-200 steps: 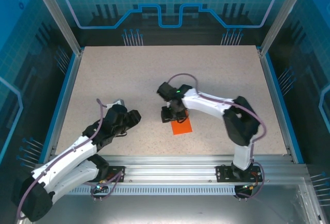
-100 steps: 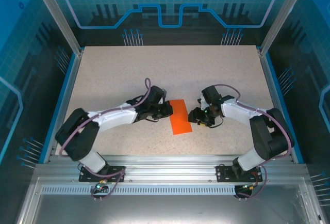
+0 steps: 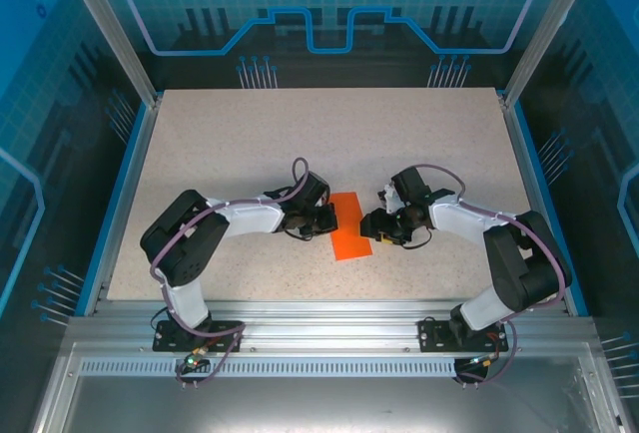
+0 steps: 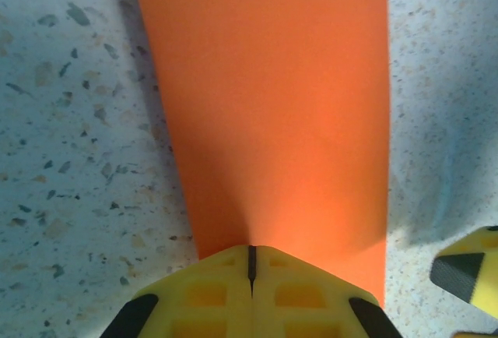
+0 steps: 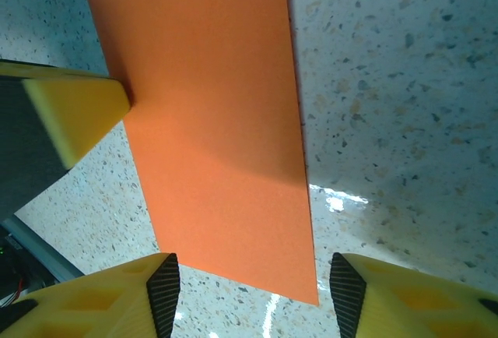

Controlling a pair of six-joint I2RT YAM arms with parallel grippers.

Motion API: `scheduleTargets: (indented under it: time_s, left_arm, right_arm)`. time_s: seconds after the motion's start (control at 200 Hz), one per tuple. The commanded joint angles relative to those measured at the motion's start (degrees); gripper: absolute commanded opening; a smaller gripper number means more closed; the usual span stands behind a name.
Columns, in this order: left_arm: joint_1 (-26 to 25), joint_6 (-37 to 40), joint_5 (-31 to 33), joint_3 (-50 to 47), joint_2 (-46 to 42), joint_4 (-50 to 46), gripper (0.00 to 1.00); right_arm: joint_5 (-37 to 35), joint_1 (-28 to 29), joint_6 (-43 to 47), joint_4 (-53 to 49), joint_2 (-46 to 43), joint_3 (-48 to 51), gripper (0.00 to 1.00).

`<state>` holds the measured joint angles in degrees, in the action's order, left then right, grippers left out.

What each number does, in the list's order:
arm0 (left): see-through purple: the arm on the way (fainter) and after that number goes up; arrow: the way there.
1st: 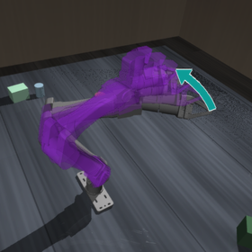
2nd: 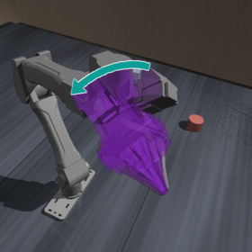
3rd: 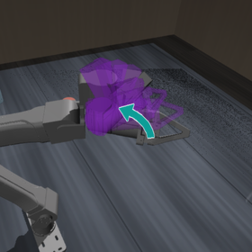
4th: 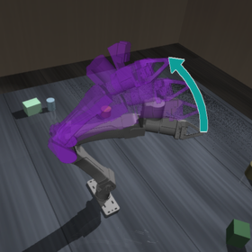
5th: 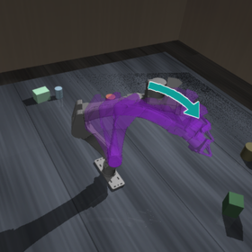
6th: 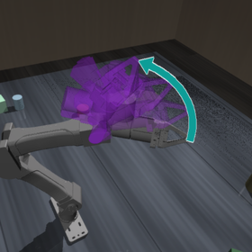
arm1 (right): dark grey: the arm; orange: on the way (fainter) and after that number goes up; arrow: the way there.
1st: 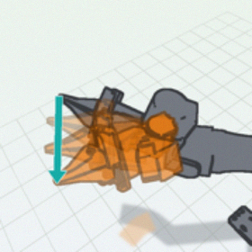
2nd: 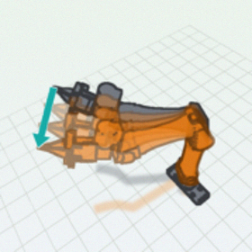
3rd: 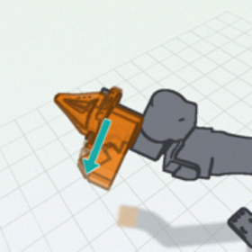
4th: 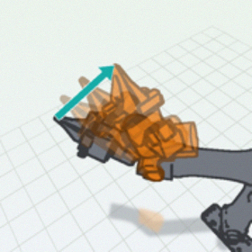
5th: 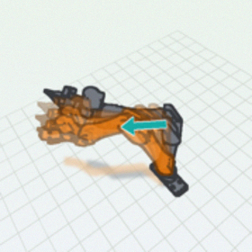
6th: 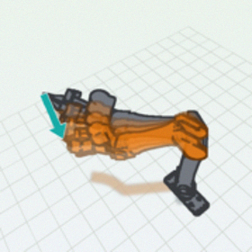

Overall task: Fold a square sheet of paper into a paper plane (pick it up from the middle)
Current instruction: Third fold the triangle at the center of the table.

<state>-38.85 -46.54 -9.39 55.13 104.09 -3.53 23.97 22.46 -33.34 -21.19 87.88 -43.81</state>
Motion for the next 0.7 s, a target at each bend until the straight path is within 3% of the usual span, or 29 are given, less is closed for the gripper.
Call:
scheduleTargets:
  time_s: [0.0, 0.345, 0.695]
  left_arm:
    - [-0.1, 0.2, -0.9, 1.0, 0.7, -0.2, 0.04]
    - [0.0, 0.6, -0.4, -0.8, 1.1, -0.5, 0.04]
    - [0.1, 0.8, -0.6, -1.3, 1.1, -0.6, 0.04]
  right_arm:
    - [1.8, 0.0, 0.7, 1.0, 1.1, 0.4, 0.58]
    - [0.8, 1.4, 0.7, 0.4, 4.0, -1.0, 0.59]
    - [4.4, 2.2, 0.0, 2.3, 5.1, -0.8, 0.56]
